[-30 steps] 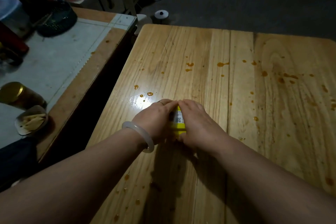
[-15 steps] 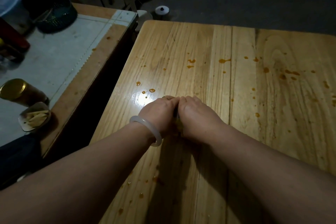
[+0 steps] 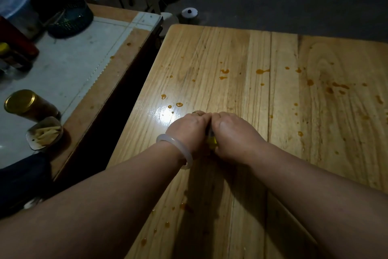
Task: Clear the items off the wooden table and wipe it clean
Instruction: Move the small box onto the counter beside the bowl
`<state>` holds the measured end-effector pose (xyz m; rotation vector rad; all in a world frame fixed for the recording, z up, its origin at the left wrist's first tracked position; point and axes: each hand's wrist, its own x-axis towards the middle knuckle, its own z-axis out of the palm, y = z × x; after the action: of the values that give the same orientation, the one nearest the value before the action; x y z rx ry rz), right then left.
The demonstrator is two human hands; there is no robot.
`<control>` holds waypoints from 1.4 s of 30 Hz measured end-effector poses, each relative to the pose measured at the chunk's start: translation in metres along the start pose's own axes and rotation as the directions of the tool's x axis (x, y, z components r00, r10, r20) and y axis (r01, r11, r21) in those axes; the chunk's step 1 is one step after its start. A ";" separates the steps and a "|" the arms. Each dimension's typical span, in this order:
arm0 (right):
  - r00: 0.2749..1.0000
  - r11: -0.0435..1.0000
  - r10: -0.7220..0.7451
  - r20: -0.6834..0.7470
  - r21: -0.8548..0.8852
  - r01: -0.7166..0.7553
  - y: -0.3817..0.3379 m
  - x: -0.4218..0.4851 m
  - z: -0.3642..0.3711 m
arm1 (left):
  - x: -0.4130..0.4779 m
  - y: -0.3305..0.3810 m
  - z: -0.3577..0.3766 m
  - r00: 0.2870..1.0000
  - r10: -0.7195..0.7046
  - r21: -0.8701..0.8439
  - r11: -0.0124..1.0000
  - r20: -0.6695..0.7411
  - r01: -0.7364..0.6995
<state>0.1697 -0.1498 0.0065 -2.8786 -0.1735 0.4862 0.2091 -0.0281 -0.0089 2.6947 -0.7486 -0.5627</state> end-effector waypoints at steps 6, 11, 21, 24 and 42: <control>1.000 0.999 0.022 0.002 0.031 -0.022 0.001 0.002 0.000 | 0.000 0.000 0.004 0.999 -0.012 -0.026 1.000 -0.042 0.011; 0.999 0.995 0.042 -0.010 0.086 -0.041 0.006 0.004 0.002 | -0.001 -0.004 0.012 0.996 -0.014 -0.043 0.999 -0.087 0.011; 0.993 0.903 0.116 0.009 0.415 -0.109 0.018 0.006 0.018 | -0.009 -0.012 0.015 0.999 -0.029 -0.116 0.993 -0.046 0.023; 0.993 0.907 0.114 0.003 0.407 -0.105 0.010 0.008 0.021 | -0.010 -0.017 0.015 0.997 -0.026 -0.099 0.995 -0.066 0.020; 0.989 0.805 -0.125 -0.084 0.574 0.151 -0.112 0.056 0.033 | -0.094 -0.154 -0.034 0.967 -0.123 -0.250 0.966 -0.223 0.065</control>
<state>0.2019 -0.0268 -0.0152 -2.2519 -0.1872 0.3680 0.2155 0.1551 -0.0085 2.5200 -0.4574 -0.3199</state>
